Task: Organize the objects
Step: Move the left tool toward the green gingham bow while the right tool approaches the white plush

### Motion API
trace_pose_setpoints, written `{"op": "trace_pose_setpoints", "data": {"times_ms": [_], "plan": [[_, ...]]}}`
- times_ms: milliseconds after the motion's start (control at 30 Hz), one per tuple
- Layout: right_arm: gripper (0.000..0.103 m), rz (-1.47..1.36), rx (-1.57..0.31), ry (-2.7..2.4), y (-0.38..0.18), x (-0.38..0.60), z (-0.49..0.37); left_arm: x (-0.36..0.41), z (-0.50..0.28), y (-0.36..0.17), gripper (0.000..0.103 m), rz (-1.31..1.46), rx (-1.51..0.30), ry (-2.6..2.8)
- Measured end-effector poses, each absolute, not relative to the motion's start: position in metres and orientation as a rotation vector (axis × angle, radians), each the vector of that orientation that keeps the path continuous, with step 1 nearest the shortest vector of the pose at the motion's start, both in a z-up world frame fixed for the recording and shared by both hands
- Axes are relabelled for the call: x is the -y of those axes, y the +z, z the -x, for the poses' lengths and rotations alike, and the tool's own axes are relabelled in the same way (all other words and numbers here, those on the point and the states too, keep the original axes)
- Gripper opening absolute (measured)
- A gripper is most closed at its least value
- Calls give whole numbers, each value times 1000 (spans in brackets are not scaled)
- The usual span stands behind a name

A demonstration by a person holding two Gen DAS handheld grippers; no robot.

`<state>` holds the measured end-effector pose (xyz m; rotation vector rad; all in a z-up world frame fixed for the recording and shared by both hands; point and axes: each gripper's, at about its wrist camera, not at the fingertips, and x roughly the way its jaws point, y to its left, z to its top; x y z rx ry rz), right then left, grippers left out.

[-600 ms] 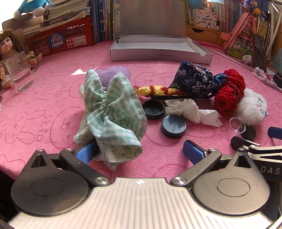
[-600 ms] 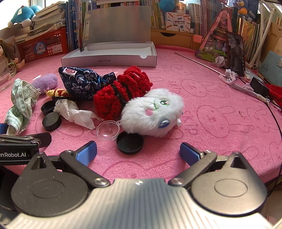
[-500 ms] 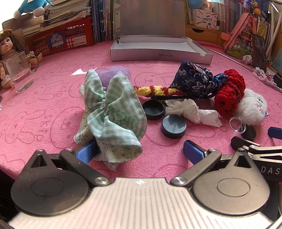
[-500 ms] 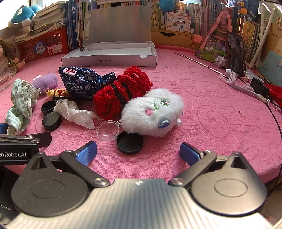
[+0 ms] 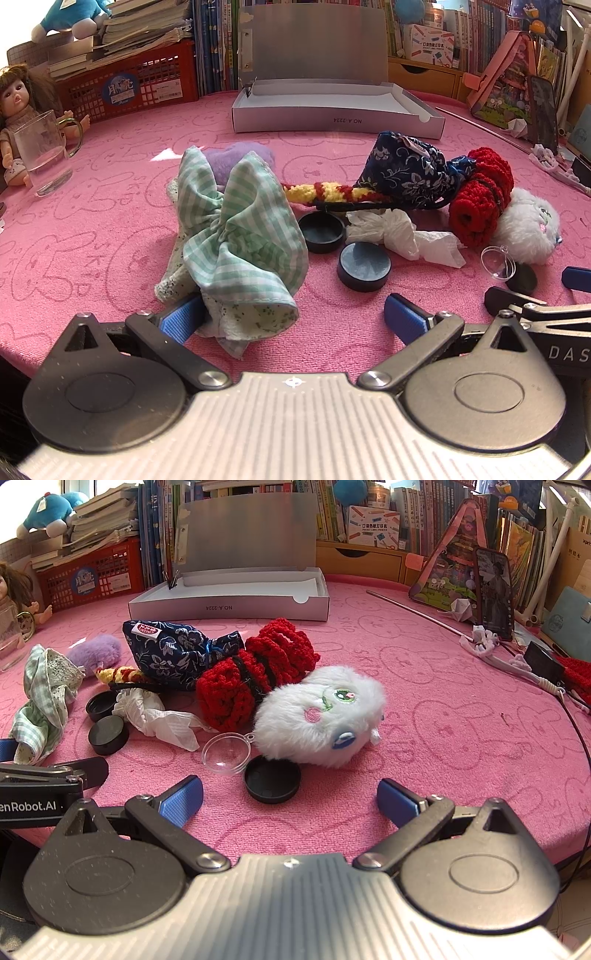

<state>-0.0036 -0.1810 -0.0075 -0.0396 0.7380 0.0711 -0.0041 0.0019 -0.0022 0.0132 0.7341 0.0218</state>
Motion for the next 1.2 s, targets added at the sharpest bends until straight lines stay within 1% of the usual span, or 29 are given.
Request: {"op": "trace_pose_setpoints", "data": {"times_ms": [100,200,300,367,467,633,767,1200], "plan": [[102,38,-742,74,-6,180,4,-2,6,-4,103,-14,-722,18],[97,37,-740,83,-5,181,6,-2,7,-4,103,-14,-713,17],[91,31,-736,93,-3,181,8,-4,10,-3,103,-5,-706,1],[85,27,-733,91,-2,182,9,-8,13,0,103,18,-690,-4],[80,23,-730,88,-1,184,9,-14,18,8,103,38,-634,12],[78,28,-727,83,-1,183,9,-20,18,17,103,-18,-537,63],[80,38,-720,82,-2,182,10,-28,9,14,103,-17,-550,88],[80,30,-661,50,4,188,8,-36,-3,3,103,12,-555,94]]}}
